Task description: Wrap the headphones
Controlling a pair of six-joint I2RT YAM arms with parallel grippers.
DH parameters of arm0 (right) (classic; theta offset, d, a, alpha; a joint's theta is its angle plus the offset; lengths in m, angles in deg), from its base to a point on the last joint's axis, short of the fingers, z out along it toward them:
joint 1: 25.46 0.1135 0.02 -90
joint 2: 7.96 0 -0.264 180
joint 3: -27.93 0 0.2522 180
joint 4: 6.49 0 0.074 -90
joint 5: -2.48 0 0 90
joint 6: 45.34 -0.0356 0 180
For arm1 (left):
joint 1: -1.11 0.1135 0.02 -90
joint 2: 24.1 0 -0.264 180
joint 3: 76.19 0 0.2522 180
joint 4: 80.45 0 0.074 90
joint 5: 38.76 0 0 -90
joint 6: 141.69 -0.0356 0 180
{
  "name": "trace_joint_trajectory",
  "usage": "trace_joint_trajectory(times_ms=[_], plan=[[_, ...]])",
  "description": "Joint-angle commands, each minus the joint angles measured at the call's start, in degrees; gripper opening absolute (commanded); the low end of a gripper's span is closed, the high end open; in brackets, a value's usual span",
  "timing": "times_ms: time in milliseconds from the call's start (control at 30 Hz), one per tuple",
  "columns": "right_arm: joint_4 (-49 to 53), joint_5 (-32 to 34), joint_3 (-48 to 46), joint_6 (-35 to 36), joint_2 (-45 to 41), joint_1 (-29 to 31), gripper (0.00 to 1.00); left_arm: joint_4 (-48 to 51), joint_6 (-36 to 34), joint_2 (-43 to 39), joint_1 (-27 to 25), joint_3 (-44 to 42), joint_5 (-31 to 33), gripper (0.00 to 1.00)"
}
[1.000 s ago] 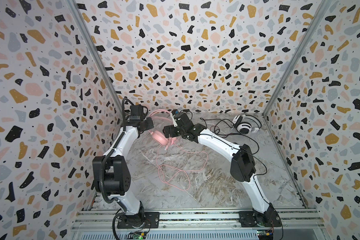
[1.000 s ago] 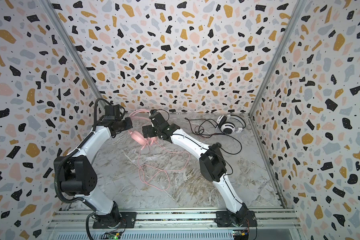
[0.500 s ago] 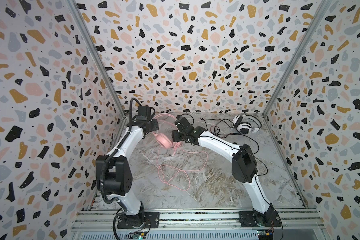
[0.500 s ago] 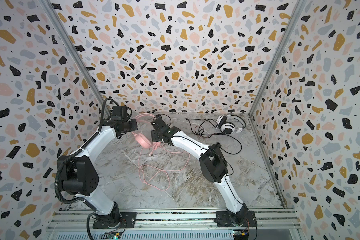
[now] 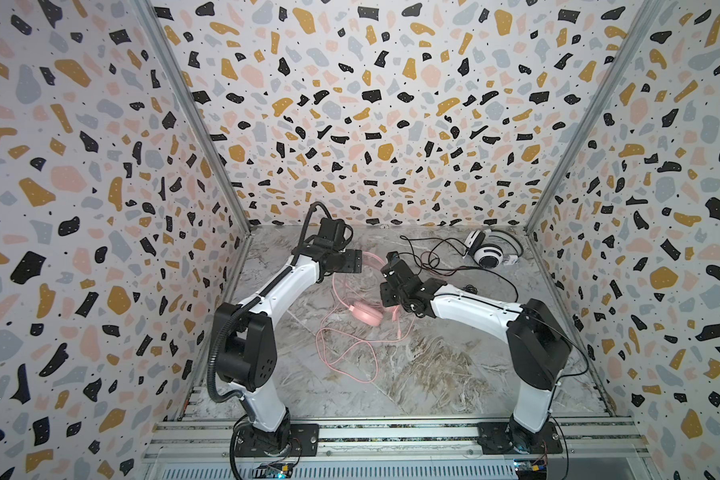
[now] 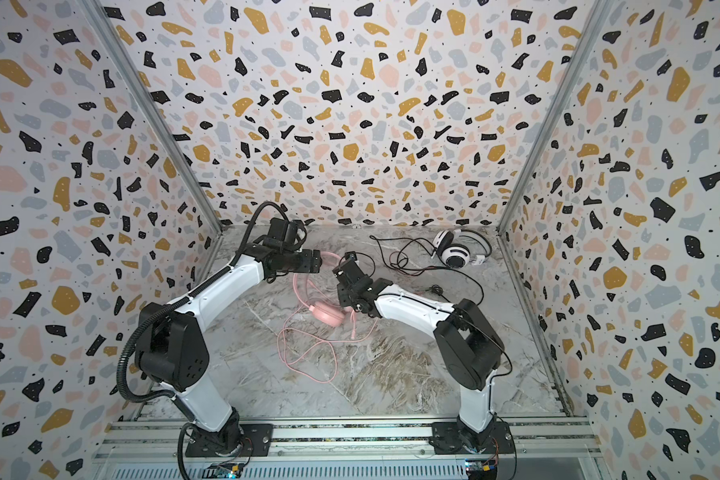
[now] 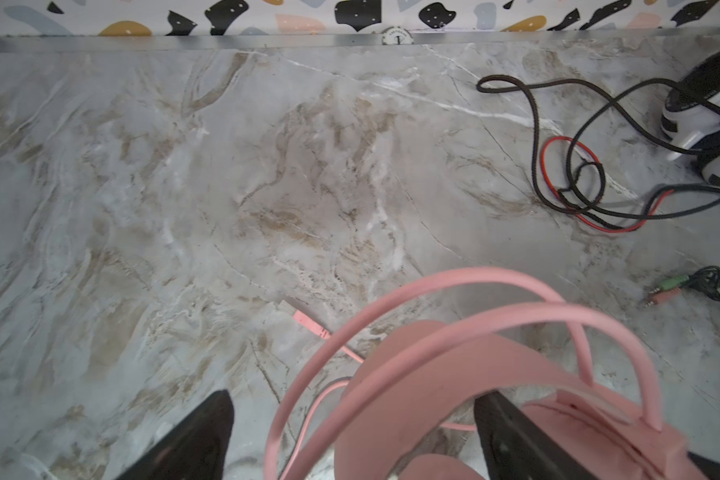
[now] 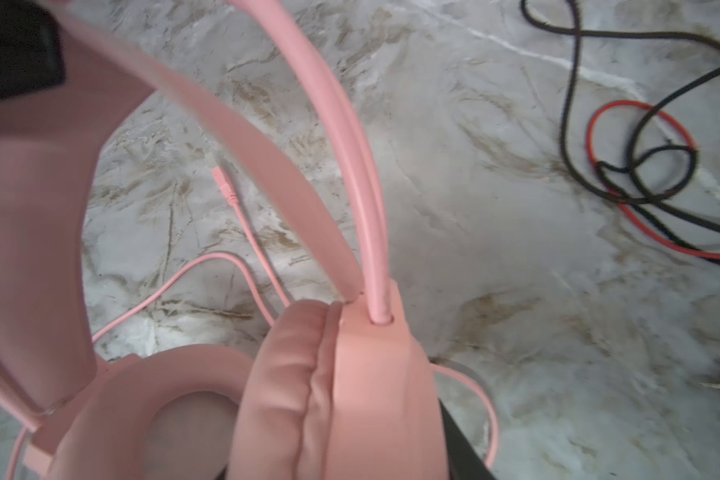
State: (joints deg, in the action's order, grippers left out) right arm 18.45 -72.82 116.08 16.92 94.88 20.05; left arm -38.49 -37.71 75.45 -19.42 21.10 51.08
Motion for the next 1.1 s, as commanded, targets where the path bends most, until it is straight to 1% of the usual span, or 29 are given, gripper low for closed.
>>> trace_joint_trajectory(times_ms=[0,67,133,267,333,400,500,600,633,700,833,967,1000,1067], plan=[[-7.36,-0.85,-3.29,5.01,-6.72,-1.96,0.44,-2.69,-2.4,-1.12,-0.69,2.45,-3.39,0.95],[-4.99,-0.36,-2.33,8.7,-7.67,-2.53,0.44,-2.11,-4.04,-1.06,-1.38,3.0,-4.32,0.95],[-1.37,0.71,-0.93,10.54,-8.18,-2.62,0.44,-1.84,-5.22,-1.28,-1.79,3.26,-4.85,0.95],[-3.03,-0.33,-3.55,14.29,-10.73,-2.55,0.44,-2.69,-6.8,-2.52,-2.01,2.89,-8.96,0.95],[-1.63,0.2,-2.83,15.23,-10.74,-2.47,0.44,-3.76,-7.74,-3.32,-2.8,1.65,-9.32,0.93],[-0.64,1.68,-3.21,14.69,-11.09,-1.99,0.45,-3.14,-8.57,-3.0,-3.9,1.69,-7.77,0.93],[-3.78,2.46,-5.47,16.42,-13.07,-1.05,0.44,-0.73,-9.01,-1.24,-4.56,3.22,-5.55,0.93],[-3.17,2.98,-5.0,16.4,-14.53,-0.91,0.45,-0.14,-9.56,-0.27,-5.11,3.27,-2.52,0.91],[-3.36,2.73,-5.49,16.32,-15.24,-0.71,0.45,0.28,-9.58,0.22,-5.26,3.52,-2.54,0.89],[-4.42,2.79,-6.59,16.4,-16.32,-0.09,0.45,1.06,-9.57,0.93,-5.79,4.22,-2.96,0.88],[-2.68,2.87,-4.68,16.38,-16.41,0.13,0.45,1.86,-10.54,1.22,-7.61,4.22,1.79,0.88],[-4.82,0.93,-6.48,17.74,-17.43,1.49,0.45,2.6,-10.1,1.67,-7.7,5.05,2.02,0.79],[-4.65,0.49,-6.11,18.36,-17.2,1.57,0.45,2.17,-10.15,1.33,-7.79,4.65,2.46,0.76],[-3.39,0.02,-5.12,18.19,-16.77,1.5,0.45,1.83,-10.41,0.83,-7.99,4.11,4.28,0.72]])
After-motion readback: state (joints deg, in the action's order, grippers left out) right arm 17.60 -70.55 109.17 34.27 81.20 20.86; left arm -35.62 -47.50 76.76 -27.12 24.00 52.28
